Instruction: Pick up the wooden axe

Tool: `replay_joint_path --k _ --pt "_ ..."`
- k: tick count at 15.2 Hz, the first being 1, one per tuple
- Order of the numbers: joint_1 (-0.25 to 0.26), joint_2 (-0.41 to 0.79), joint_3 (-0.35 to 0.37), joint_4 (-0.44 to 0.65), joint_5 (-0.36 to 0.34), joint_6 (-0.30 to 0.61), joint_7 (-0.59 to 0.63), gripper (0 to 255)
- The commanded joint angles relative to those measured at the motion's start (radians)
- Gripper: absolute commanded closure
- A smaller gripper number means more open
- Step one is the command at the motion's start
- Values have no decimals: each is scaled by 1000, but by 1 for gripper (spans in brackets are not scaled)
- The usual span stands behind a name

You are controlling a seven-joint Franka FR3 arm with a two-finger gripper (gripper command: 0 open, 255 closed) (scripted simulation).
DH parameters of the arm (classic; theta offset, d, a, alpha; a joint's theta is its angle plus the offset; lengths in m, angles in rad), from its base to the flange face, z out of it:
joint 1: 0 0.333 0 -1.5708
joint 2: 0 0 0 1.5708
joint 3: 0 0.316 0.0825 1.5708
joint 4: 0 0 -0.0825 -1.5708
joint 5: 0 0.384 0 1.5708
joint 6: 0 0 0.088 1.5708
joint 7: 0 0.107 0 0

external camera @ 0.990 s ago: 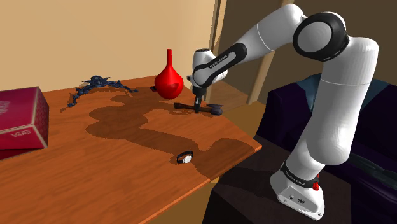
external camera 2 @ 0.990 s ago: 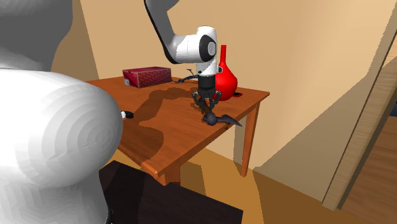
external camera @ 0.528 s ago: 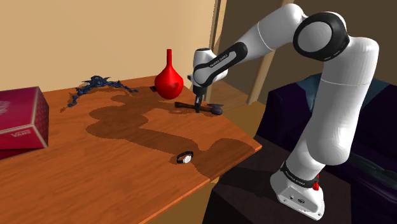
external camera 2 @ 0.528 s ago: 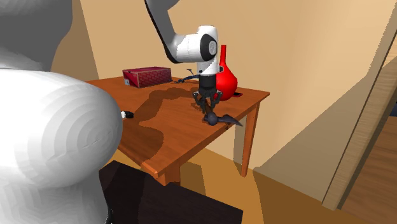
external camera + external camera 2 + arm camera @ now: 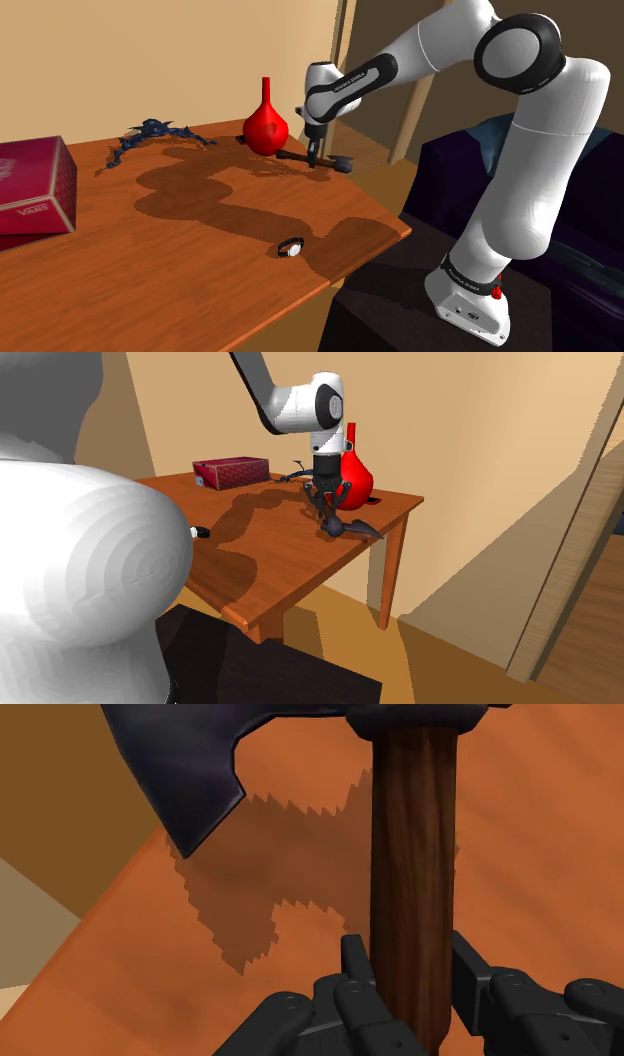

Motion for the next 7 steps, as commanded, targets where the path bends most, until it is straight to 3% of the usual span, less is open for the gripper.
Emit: replay_joint_path --k 1,7 --pt "1 -16 0 8 -2 -24 2 255" --pt "2 -44 -1 31 -6 -75 3 255"
